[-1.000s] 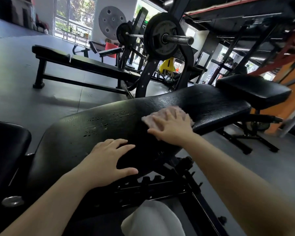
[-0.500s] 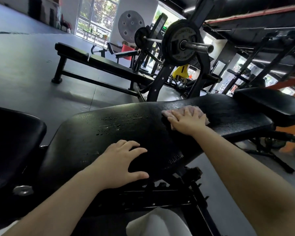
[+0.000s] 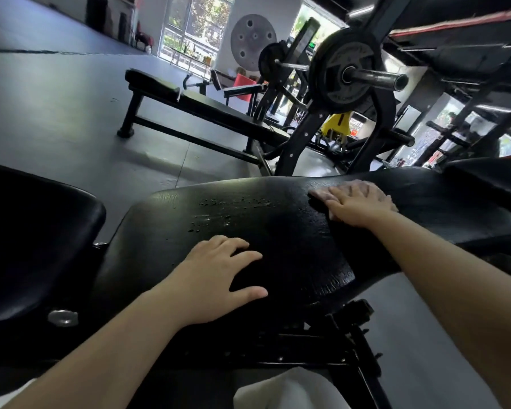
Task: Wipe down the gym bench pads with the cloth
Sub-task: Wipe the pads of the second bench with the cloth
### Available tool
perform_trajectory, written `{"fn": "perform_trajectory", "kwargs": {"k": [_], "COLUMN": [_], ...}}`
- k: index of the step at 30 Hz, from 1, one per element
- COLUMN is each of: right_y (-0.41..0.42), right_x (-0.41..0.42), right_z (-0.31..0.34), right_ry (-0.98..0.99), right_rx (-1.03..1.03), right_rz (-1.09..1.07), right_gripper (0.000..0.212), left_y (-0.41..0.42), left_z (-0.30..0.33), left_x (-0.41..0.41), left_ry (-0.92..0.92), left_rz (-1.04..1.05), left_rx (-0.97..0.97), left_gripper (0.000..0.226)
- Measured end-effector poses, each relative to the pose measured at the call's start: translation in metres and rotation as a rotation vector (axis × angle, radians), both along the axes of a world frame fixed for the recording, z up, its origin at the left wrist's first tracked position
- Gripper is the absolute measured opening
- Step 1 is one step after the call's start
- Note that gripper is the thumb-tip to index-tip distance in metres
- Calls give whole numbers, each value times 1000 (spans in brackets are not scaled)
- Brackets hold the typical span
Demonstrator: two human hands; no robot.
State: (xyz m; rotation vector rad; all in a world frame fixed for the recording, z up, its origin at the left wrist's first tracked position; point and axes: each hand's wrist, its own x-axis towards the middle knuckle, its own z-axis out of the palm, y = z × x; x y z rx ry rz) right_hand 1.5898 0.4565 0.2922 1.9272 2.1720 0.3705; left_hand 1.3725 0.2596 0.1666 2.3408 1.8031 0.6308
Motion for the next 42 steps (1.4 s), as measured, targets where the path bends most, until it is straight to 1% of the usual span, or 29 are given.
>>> {"fn": "perform_trajectory", "kwargs": {"k": [3, 5, 7, 8, 11, 13, 15, 17, 20, 23, 26, 28, 30, 33, 36, 40, 42], "right_y": [-3, -18, -35, -41, -44, -30, -7, 13, 25, 22, 11, 3, 3, 21, 43, 46, 33], "right_x": [-42, -71, -88, -90, -73, -53, -34, -25, -47, -92, -126, -131, -123, -101, -86, -114, -138], "right_z": [-19, -36, -49, -53, -49, -33, -17, -7, -11, -30, -55, -64, -60, -38, -27, -38, -47], "right_ry": [3, -23, -67, -94, -126, -111, -100, -67, 4, 18, -28, -89, -130, -134, -84, 11, 11], "right_rx": [-31, -81, -128, -142, -145, -125, -88, -53, -36, -69, -126, -160, -176, -216, -166, -135, -168], "right_rz": [59, 173, 284, 331, 401, 356, 229, 101, 13, 67, 217, 307, 353, 294, 159, 80, 115], "right_gripper": [56, 54, 53, 53, 52, 54, 57, 60, 60, 61, 59, 57, 55, 57, 60, 63, 63], "left_y": [6, 9, 12, 13, 22, 27, 30, 30, 30, 30, 31, 31, 31, 30, 28, 25, 25], "left_z": [-5, -6, -7, -8, -9, -8, -8, -8, -7, -5, -3, -3, -4, -4, -6, -7, -7], "left_x": [-12, -20, -25, -27, -35, -40, -45, -47, -45, -42, -44, -46, -45, -45, -46, -48, -49], "left_ry": [33, 18, 8, -8, -99, -112, -97, -96, -59, -36, -72, -99, -105, -95, -81, -51, -36], "left_rz": [84, 135, 183, 204, 228, 225, 213, 205, 202, 205, 207, 201, 196, 193, 177, 151, 146], "left_rx": [1, -13, -17, -24, -101, -155, -188, -217, -212, -197, -195, -201, -198, -183, -172, -171, -171], "left_gripper": [121, 127, 128, 123, 88, 73, 64, 60, 60, 56, 52, 49, 49, 51, 53, 56, 58]}}
